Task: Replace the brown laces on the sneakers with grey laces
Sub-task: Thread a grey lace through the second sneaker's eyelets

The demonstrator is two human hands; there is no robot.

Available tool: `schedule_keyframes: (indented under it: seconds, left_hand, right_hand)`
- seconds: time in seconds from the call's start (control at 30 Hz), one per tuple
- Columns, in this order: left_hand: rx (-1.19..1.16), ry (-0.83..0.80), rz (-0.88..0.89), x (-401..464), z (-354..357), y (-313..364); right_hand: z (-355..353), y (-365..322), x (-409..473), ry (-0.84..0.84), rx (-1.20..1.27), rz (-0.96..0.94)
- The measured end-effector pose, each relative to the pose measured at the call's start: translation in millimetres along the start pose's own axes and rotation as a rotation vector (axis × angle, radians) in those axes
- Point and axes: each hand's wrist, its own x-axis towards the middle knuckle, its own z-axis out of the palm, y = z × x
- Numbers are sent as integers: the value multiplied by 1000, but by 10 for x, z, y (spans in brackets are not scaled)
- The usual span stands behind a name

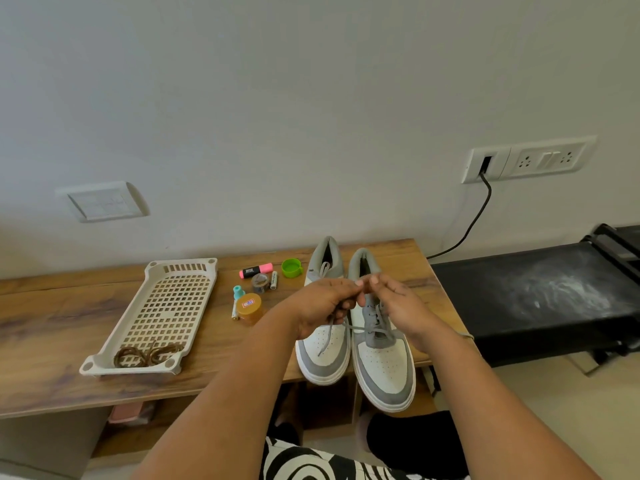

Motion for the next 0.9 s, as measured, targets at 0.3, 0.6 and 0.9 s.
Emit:
schedule_keyframes:
  seconds: [0.3, 0.6, 0.9]
  left_hand:
    - [-30, 130, 1, 86, 30, -51]
    - [2, 108, 35, 100, -37, -106]
    - [0, 155, 113, 97, 119, -113]
  right_hand:
    - [-126, -49, 17, 211, -17, 112]
    - [-380, 91, 60, 818, -713, 184]
    - [-309, 26, 30, 431, -702, -177]
